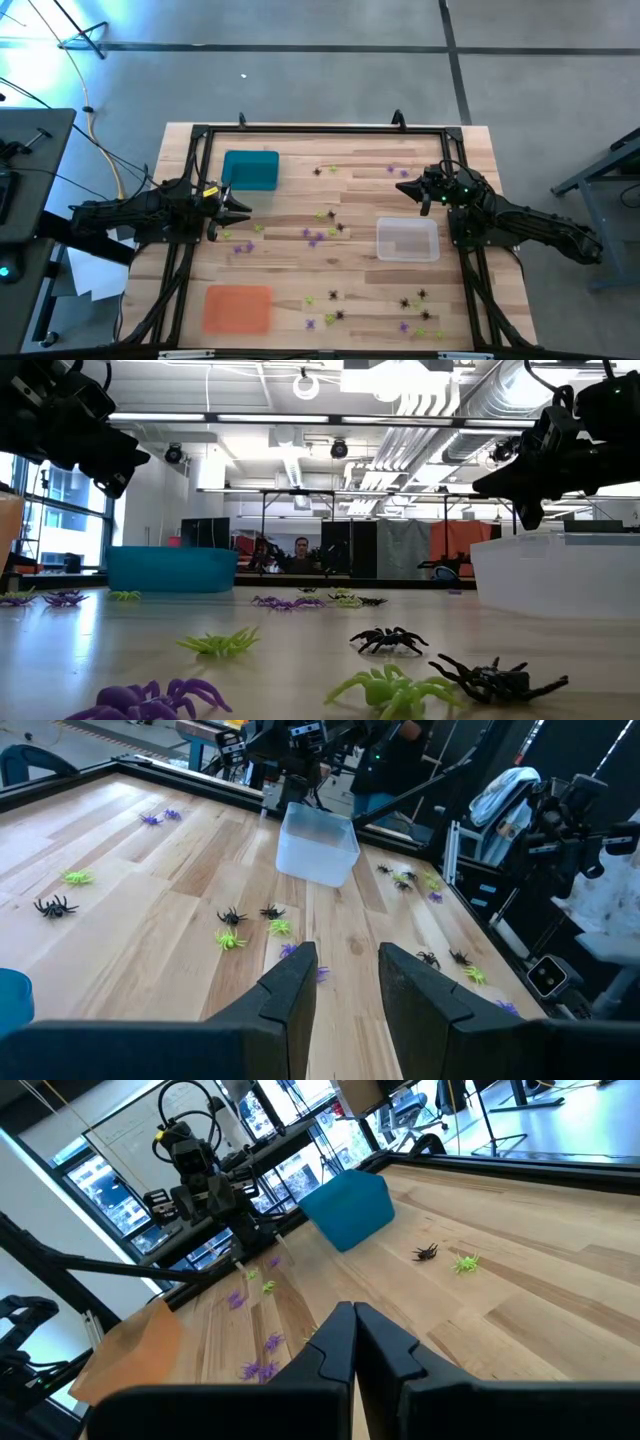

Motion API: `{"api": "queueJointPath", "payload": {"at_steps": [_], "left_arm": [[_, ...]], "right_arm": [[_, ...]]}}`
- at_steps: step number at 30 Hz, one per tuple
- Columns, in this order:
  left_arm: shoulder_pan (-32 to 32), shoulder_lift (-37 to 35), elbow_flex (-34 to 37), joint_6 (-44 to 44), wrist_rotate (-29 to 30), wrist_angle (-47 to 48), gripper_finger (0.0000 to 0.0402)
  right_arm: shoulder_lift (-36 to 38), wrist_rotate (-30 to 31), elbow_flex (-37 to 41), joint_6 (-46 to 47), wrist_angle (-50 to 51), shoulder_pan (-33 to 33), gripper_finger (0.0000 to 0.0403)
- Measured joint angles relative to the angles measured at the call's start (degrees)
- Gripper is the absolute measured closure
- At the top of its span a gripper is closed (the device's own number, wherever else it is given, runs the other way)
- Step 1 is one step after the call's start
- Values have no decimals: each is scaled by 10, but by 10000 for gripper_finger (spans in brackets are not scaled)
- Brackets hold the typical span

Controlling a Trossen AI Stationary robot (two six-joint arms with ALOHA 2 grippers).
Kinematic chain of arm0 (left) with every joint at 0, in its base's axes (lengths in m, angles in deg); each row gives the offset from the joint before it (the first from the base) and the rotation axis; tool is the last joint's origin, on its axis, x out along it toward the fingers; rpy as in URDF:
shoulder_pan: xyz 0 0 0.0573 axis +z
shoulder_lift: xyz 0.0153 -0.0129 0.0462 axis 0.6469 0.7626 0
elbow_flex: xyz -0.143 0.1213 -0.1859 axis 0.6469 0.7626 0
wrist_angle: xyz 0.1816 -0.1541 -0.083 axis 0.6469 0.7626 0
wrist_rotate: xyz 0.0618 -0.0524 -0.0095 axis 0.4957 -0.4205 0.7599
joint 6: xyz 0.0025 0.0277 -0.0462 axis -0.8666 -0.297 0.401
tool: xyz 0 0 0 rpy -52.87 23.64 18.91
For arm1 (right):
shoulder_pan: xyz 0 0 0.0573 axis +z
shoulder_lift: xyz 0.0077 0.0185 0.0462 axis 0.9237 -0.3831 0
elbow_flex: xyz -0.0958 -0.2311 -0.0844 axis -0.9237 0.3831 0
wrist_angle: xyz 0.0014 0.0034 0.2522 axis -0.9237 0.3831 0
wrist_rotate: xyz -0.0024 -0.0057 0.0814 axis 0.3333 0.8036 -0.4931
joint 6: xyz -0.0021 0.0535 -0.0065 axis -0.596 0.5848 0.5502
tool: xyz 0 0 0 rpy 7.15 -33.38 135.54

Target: Sort Halloween decoration

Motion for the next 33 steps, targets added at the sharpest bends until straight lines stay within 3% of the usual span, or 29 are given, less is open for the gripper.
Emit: {"api": "queueJointPath", "payload": {"at_steps": [10, 17, 23, 33], "left_arm": [[0, 0, 0, 0, 2, -1, 303], [0, 0, 0, 14, 42, -7, 303], [0, 0, 0, 82, 105, -84, 303], [0, 0, 0, 116, 120, -124, 303]], "right_arm": [[0, 0, 0, 0, 0, 0, 402], [0, 0, 0, 0, 0, 0, 402], [0, 0, 0, 0, 0, 0, 402], [0, 0, 0, 0, 0, 0, 402]]}}
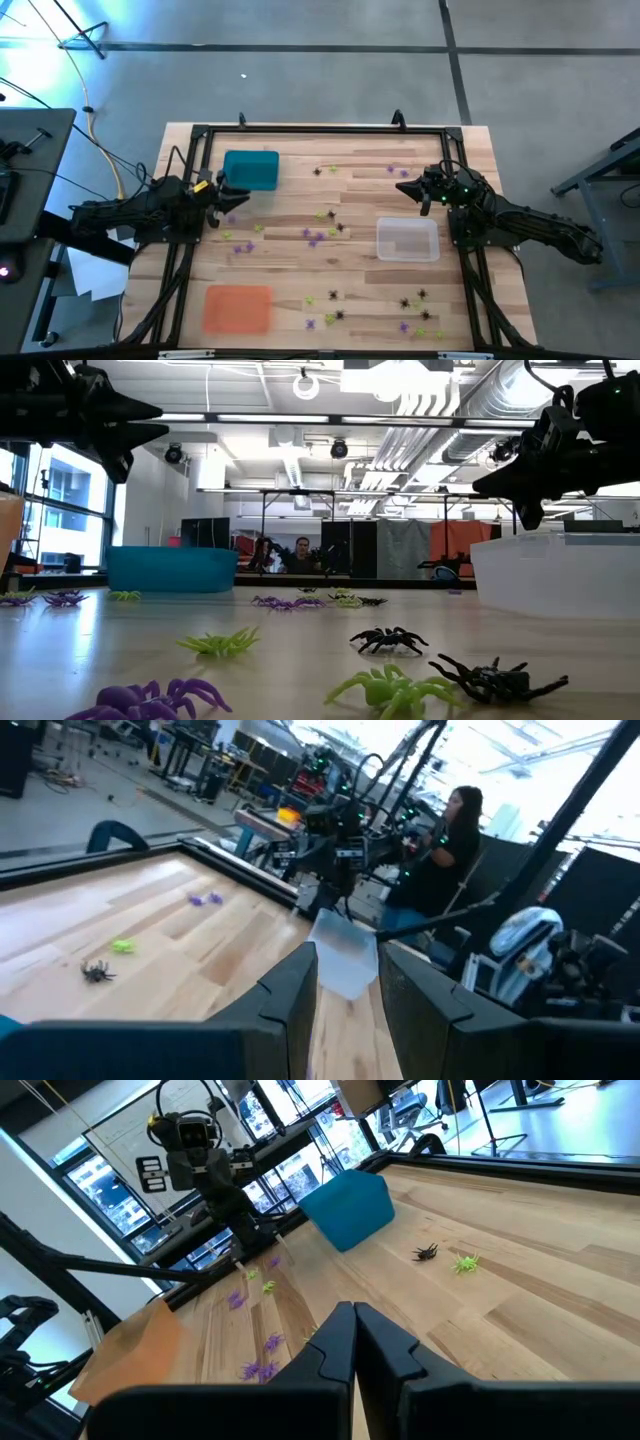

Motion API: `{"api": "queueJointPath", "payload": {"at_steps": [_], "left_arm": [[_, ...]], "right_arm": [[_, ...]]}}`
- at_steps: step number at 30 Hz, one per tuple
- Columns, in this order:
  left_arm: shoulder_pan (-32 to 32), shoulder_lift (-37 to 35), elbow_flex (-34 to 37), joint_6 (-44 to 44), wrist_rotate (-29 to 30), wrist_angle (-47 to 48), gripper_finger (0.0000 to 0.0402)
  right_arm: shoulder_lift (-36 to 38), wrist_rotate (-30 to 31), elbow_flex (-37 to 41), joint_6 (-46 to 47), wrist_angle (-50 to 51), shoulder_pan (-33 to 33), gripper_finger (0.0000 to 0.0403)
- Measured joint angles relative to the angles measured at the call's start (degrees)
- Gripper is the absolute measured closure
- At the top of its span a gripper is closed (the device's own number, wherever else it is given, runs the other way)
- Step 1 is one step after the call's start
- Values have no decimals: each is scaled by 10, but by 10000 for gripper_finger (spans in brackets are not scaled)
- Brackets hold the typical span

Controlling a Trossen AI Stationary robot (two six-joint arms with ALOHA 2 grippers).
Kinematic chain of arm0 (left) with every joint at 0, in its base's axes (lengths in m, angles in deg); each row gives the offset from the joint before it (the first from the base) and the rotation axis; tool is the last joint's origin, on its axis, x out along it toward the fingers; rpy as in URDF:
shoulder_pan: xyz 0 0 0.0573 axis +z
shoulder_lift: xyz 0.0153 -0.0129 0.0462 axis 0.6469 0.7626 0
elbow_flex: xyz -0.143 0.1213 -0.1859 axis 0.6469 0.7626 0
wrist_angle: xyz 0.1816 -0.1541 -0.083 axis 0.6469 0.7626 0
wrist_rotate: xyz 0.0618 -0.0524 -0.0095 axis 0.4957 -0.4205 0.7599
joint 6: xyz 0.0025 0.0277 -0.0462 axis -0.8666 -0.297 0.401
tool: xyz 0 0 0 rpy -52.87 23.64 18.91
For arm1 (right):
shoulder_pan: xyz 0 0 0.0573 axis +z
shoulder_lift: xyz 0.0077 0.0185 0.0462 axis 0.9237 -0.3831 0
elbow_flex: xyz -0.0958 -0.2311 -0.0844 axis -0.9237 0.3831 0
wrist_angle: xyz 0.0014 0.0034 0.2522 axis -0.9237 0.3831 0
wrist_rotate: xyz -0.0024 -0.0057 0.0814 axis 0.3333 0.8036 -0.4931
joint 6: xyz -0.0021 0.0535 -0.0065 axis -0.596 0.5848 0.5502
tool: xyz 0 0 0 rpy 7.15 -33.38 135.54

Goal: Sort Halloween decoration
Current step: Put the violet spider toy into the transparent bin

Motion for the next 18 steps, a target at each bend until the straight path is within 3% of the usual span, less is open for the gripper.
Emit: {"api": "queueJointPath", "payload": {"at_steps": [13, 18], "left_arm": [[0, 0, 0, 20, 43, 0, 303], [0, 0, 0, -14, 45, -1, 303]], "right_arm": [[0, 0, 0, 0, 0, 0, 402], [0, 0, 0, 0, 0, 0, 402]]}}
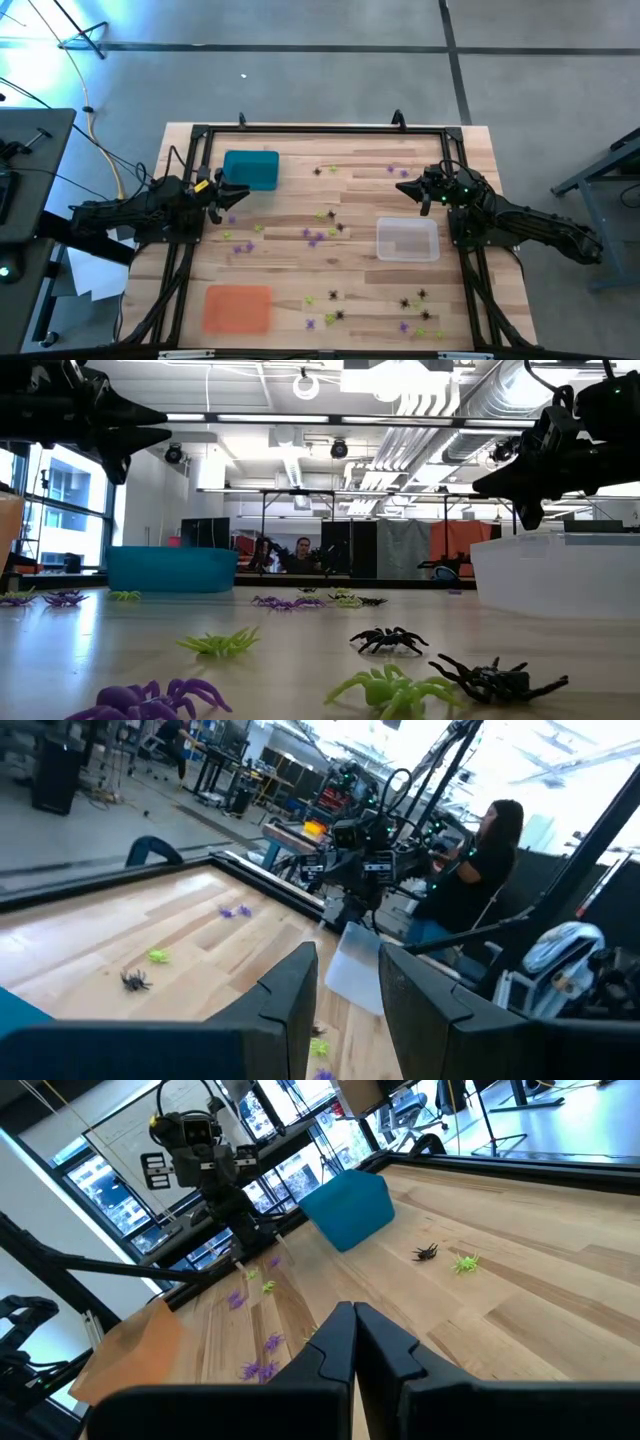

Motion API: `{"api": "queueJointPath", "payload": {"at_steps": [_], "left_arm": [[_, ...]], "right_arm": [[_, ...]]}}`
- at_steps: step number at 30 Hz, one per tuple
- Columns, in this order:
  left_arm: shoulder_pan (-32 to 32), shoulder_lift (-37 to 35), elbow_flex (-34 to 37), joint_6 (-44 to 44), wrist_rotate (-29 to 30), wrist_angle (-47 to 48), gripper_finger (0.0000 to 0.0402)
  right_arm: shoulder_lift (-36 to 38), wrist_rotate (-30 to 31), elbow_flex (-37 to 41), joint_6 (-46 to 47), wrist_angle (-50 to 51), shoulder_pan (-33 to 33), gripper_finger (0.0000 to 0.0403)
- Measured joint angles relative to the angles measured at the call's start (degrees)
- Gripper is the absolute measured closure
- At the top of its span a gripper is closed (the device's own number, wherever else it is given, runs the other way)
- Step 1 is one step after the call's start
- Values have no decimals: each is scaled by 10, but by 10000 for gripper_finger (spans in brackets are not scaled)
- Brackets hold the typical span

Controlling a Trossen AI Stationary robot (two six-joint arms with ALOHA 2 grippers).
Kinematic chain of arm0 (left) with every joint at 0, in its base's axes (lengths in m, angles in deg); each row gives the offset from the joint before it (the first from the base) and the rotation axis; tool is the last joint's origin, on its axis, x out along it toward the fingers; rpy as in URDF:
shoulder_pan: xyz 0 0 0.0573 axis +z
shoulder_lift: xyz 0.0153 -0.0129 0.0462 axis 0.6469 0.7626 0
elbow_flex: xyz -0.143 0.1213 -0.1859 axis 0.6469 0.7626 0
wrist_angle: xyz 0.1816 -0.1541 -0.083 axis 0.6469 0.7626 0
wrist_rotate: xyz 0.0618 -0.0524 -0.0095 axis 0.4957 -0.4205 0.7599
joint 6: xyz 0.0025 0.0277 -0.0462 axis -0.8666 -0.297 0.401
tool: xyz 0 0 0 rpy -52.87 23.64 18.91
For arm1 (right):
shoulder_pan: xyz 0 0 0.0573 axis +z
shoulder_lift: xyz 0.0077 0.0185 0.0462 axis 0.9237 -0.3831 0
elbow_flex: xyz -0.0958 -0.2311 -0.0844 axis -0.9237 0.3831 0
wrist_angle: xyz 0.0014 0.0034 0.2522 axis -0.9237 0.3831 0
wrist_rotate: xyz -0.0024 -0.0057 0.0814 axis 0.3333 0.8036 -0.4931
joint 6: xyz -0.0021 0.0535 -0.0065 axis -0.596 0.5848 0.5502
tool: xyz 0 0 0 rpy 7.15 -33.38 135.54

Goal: Sort Halloween decoration
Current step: Put the violet spider toy into the transparent bin

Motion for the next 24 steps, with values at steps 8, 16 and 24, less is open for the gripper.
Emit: {"api": "queueJointPath", "payload": {"at_steps": [8, 16, 24], "left_arm": [[0, 0, 0, 3, 2, -32, 303], [0, 0, 0, -1, 2, -61, 303], [0, 0, 0, 4, 13, -70, 303]], "right_arm": [[0, 0, 0, 0, 0, 0, 402], [0, 0, 0, 0, 0, 0, 402], [0, 0, 0, 0, 0, 0, 402]]}}
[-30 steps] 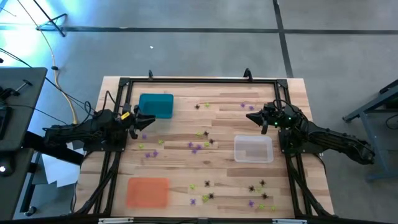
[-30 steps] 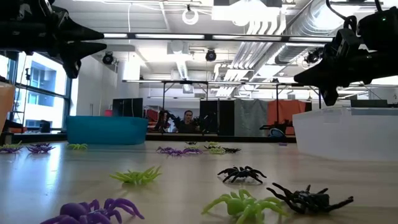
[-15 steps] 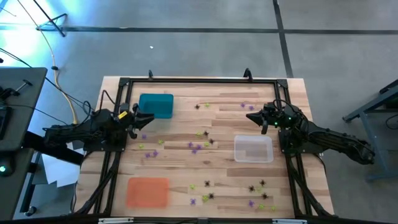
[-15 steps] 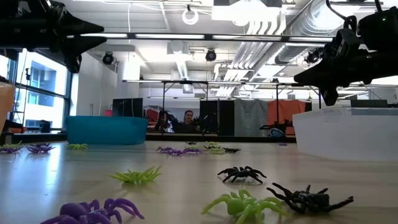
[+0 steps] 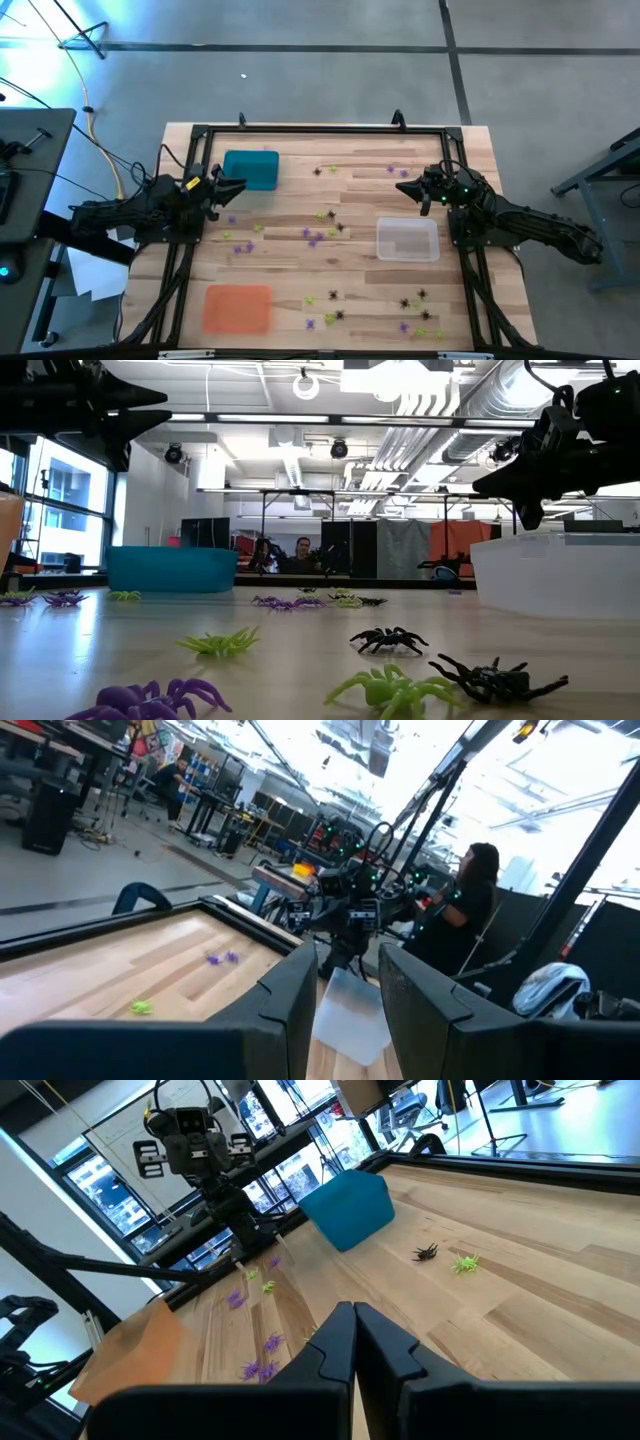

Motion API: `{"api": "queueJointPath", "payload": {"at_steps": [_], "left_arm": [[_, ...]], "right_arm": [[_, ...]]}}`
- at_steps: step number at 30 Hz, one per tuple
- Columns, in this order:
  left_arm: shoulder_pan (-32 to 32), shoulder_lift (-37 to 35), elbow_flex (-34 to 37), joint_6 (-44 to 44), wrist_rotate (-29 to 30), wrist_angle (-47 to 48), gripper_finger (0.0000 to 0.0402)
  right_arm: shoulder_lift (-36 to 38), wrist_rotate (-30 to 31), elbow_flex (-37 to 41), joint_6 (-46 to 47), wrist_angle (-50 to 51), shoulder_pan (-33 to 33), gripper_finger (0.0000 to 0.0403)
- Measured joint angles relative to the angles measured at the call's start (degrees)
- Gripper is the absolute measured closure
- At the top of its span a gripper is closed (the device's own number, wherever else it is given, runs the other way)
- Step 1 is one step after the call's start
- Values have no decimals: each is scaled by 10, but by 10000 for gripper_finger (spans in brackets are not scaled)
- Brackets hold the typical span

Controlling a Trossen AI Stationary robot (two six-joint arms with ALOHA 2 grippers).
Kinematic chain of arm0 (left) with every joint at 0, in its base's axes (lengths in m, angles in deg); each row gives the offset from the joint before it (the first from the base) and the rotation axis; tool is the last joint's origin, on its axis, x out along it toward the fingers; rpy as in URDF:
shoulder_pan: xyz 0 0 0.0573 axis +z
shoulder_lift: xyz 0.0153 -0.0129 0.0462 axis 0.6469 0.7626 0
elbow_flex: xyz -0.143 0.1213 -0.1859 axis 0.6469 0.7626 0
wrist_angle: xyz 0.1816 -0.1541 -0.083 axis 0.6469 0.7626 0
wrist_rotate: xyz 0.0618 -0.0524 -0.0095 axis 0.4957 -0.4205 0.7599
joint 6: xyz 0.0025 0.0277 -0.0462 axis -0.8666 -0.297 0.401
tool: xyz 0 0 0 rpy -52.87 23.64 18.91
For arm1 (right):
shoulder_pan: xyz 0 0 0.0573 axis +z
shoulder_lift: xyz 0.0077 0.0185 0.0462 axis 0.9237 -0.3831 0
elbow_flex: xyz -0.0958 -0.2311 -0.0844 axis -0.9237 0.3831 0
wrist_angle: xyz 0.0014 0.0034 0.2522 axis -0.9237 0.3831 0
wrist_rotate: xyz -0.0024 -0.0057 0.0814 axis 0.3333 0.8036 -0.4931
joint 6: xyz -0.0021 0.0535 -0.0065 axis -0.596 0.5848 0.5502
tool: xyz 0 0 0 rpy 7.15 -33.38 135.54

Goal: Sort Halloween decoration
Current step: Put the violet spider toy into the transparent bin

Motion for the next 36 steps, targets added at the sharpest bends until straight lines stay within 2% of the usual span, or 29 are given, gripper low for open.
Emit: {"api": "queueJointPath", "payload": {"at_steps": [4, 7, 17, 19, 23, 29, 32, 36], "left_arm": [[0, 0, 0, 0, 12, -12, 303], [0, 3, 0, 32, 14, -31, 303], [0, 43, 0, 89, 85, -25, 304], [0, 61, 0, 67, 80, -53, 310], [-1, 115, -5, 8, 33, -130, 328], [-1, 249, -100, -74, -30, -119, 347], [-1, 310, -165, -99, -43, -51, 348], [0, 381, -238, -118, -18, 49, 348]], "right_arm": [[0, 0, 0, 0, 0, 0, 402], [0, 0, 0, 0, 0, 0, 402], [0, 0, 0, 0, 0, 0, 402], [0, 0, 0, 0, 0, 0, 402], [0, 0, 0, 0, 0, 0, 402], [0, 0, 0, 0, 0, 0, 402], [0, 0, 0, 0, 0, 0, 402], [0, 0, 0, 0, 0, 0, 402]]}}
